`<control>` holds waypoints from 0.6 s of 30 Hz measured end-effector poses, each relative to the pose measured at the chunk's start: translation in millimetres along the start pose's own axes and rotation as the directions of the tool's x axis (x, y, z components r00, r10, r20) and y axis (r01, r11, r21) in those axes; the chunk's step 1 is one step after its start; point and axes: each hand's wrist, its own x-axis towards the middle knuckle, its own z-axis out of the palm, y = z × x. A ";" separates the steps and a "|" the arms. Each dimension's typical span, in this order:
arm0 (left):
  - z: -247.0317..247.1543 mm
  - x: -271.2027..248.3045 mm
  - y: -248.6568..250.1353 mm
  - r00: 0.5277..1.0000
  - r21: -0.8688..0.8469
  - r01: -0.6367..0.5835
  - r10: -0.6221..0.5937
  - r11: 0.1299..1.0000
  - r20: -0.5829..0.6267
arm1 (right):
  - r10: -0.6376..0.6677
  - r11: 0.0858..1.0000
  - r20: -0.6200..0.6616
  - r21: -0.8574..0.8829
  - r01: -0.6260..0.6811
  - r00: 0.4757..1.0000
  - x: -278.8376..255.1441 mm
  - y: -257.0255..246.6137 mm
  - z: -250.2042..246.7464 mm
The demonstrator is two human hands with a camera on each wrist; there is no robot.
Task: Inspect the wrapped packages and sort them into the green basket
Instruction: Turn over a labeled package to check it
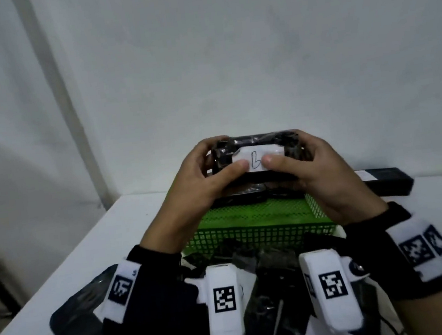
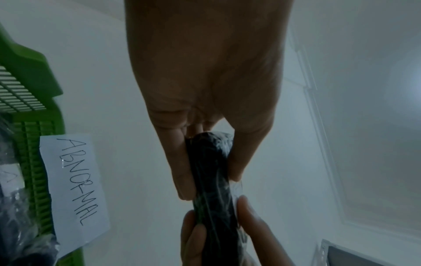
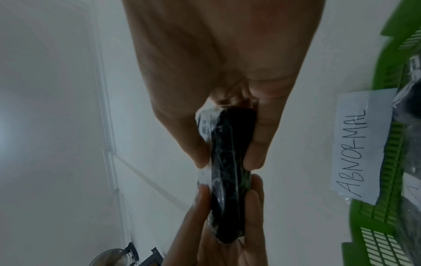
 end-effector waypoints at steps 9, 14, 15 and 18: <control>-2.7 -0.5 -13.8 1.000 0.115 -0.024 0.024 0.993 0.003 | -0.080 0.987 -0.034 -0.146 0.074 0.996 0.3 12.9 4.4; 1.8 -1.3 -12.5 0.999 -0.009 0.008 -0.008 1.000 -0.034 | -0.089 0.962 -0.049 -0.262 0.073 0.995 1.5 18.3 -1.1; 3.1 -0.6 -10.9 0.999 -0.024 0.002 -0.004 1.000 -0.051 | -0.054 0.969 -0.034 -0.245 0.044 0.998 2.0 17.9 -0.3; 3.4 2.4 -10.6 0.995 0.007 -0.061 0.061 0.998 -0.079 | 0.048 0.997 0.030 -0.065 -0.046 0.998 2.1 14.7 5.5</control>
